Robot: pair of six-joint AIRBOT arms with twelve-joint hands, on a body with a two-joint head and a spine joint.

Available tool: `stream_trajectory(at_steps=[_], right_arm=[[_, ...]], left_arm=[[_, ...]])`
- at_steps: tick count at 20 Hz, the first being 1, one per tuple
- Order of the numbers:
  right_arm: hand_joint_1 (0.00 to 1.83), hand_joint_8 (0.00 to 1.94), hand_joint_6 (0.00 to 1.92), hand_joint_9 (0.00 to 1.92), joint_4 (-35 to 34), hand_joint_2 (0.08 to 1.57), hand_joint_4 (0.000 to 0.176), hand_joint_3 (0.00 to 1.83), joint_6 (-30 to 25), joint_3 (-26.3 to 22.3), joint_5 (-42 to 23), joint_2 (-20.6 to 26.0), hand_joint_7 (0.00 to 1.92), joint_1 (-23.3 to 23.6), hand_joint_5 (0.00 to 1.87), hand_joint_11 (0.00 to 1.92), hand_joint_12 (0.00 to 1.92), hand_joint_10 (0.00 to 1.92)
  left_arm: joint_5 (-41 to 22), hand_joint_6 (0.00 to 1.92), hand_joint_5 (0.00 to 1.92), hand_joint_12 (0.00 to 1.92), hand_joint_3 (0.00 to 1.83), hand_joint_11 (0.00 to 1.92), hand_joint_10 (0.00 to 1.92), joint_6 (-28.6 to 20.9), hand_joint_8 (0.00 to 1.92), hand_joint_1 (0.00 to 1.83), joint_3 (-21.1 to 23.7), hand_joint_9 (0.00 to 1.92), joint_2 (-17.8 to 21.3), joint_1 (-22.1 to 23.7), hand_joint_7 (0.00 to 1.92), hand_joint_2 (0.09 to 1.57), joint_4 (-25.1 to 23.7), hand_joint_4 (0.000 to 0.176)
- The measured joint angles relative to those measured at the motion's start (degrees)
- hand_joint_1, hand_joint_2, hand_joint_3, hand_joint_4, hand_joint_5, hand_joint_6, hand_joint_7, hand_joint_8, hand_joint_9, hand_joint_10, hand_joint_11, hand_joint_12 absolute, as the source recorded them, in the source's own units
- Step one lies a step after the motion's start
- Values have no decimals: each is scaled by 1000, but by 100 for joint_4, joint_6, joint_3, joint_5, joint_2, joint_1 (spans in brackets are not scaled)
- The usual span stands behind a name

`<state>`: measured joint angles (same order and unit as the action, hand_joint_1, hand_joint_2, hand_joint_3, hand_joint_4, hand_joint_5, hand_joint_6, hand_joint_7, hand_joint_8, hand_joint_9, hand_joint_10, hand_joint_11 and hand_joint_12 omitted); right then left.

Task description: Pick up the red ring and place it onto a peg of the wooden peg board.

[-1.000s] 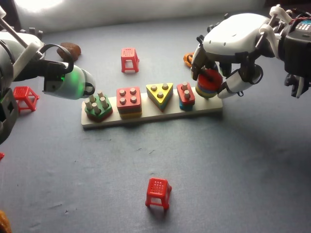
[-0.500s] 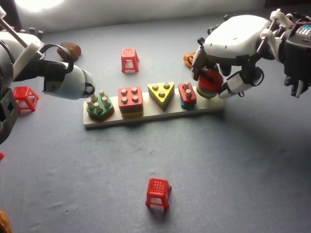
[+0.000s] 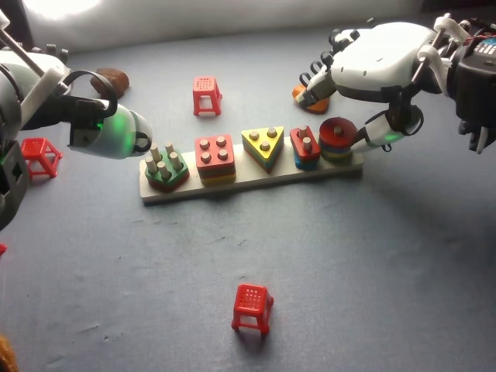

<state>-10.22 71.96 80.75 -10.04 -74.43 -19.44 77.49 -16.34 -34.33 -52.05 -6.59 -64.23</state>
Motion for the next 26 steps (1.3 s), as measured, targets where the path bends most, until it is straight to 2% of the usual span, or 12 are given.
stream_trajectory(at_steps=[6,13,14,19,21,23,26], right_arm=[[1104,0,0,341,-2,989,0,0,2,-343,11,326,369,118,388,0,968,0],[1109,6,5,351,-103,982,0,0,4,-1613,138,1613,387,372,409,0,975,8],[1105,2,2,339,-114,990,0,2,2,-1893,105,1926,374,391,396,0,954,2],[1122,6,6,356,-116,970,0,0,2,-2653,439,2861,381,345,399,0,983,6],[1111,1,1,325,-118,984,0,2,2,-2844,570,3139,349,345,361,0,913,1],[1132,0,0,293,-212,974,0,0,2,-2957,608,3289,320,341,322,0,875,0],[1161,0,0,258,-376,975,0,0,2,-2949,603,3244,278,367,280,0,795,0]], left_arm=[[7,0,0,0,0,0,0,0,0,0,0,0,0,0,0,1194,0,0],[11,0,0,0,2,0,0,0,0,0,24,0,0,0,0,1201,-2,0],[13,0,0,0,2,0,0,2,0,0,37,0,0,0,0,1202,0,0],[55,0,0,0,0,0,0,0,0,0,42,0,0,0,0,1197,0,0],[68,0,0,0,0,0,0,-2,0,0,42,0,0,0,0,1197,-2,0],[79,0,0,0,0,0,0,-9,0,0,42,0,0,0,0,1196,0,0],[76,0,0,0,0,0,0,-17,0,0,42,0,0,0,0,1191,0,0]])
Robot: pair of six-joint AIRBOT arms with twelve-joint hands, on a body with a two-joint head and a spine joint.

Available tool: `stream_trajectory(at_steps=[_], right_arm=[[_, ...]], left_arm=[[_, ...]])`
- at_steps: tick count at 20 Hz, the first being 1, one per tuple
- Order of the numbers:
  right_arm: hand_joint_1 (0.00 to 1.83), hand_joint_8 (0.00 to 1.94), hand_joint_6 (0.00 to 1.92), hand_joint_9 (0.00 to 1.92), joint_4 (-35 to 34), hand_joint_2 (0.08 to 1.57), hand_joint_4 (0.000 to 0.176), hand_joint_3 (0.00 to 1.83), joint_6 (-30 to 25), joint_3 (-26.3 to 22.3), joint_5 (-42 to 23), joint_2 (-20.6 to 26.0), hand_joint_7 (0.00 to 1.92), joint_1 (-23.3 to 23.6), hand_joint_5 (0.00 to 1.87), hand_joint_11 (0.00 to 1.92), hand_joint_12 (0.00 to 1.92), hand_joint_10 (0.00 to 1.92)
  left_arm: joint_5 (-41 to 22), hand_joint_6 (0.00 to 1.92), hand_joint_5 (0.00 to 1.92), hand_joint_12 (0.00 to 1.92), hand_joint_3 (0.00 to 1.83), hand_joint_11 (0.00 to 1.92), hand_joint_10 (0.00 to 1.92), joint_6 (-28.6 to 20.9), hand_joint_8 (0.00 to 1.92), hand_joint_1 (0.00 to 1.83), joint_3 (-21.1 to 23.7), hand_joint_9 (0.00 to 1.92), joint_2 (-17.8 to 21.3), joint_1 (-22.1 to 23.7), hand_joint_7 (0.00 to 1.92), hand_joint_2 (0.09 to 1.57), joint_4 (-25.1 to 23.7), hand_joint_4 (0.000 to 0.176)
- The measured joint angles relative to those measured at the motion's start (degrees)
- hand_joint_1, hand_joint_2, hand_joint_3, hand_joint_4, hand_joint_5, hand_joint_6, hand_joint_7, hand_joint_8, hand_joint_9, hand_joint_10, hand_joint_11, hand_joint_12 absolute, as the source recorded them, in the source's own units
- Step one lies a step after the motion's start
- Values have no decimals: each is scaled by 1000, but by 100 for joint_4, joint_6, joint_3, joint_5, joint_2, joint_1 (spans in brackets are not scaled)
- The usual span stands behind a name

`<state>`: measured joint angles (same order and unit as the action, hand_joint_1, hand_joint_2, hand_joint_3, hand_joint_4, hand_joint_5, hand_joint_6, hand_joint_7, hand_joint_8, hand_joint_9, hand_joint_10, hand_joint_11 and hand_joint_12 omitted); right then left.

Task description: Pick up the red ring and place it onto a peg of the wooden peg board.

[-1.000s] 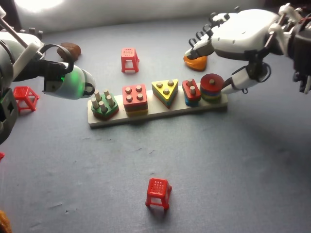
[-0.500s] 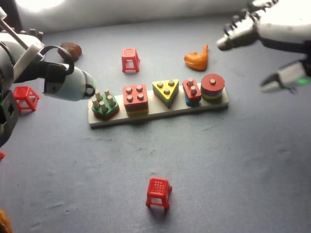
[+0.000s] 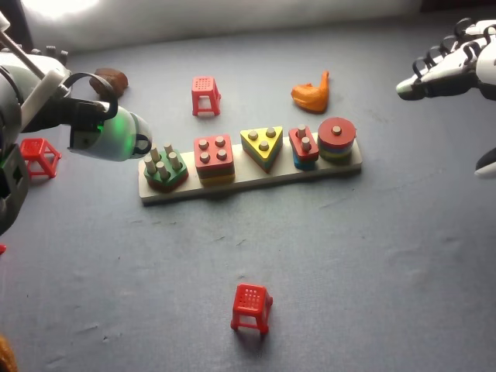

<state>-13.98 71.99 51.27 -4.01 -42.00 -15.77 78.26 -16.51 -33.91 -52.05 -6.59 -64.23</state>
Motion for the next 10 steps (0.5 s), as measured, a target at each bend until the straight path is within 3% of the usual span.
stream_trajectory(at_steps=[6,10], right_arm=[[1129,0,0,224,-44,954,0,0,24,20,-55,-275,251,125,253,0,704,0],[1131,1,2,230,-44,952,0,0,74,83,-59,-275,255,166,262,0,745,3]], left_arm=[[17,0,1,0,0,0,0,0,0,0,0,0,0,0,1,1196,0,0],[22,0,0,0,0,0,0,-2,0,0,0,0,0,0,0,1198,0,0]])
